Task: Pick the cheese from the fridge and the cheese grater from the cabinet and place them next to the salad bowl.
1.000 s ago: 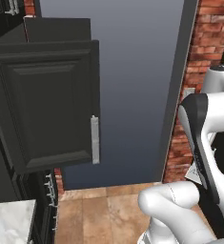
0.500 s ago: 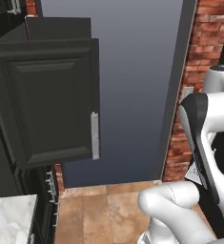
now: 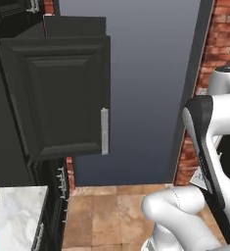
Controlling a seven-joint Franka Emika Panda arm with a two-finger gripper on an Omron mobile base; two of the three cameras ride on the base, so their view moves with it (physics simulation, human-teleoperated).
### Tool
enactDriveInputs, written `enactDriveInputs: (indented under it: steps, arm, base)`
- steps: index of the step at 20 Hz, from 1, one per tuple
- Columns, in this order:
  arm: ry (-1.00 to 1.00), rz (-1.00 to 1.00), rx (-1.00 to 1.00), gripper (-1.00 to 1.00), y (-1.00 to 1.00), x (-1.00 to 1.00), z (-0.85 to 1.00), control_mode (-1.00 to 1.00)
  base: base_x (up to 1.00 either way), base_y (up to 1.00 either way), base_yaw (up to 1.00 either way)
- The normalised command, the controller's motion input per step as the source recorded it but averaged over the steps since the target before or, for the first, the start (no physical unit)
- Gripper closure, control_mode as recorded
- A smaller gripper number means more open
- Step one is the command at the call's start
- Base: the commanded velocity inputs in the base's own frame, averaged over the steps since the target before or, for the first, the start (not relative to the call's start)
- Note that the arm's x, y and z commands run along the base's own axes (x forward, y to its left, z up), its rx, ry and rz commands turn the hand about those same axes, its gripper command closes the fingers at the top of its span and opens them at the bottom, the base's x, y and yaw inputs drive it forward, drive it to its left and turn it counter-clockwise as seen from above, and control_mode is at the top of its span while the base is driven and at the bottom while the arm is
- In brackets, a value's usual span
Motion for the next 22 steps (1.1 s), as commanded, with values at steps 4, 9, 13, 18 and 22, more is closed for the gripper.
enactDriveInputs:
  steps: [4,9,13,18,22]
  arm:
    - [0.00,0.00,0.00,1.00,0.00,0.00,0.00,1.00]
    - [0.00,0.00,0.00,1.00,0.00,0.00,0.00,1.00]
    - [0.00,0.00,0.00,1.00,0.00,0.00,0.00,1.00]
    - [0.00,0.00,0.00,1.00,0.00,0.00,0.00,1.00]
    - [0.00,0.00,0.00,1.00,0.00,0.00,0.00,1.00]
  base:
    - [-0.59,0.24,0.30]
    - [-0.57,0.25,0.35]
    - [-0.52,0.23,0.36]
    - [-0.36,0.21,0.38]
    - [-0.04,0.26,0.41]
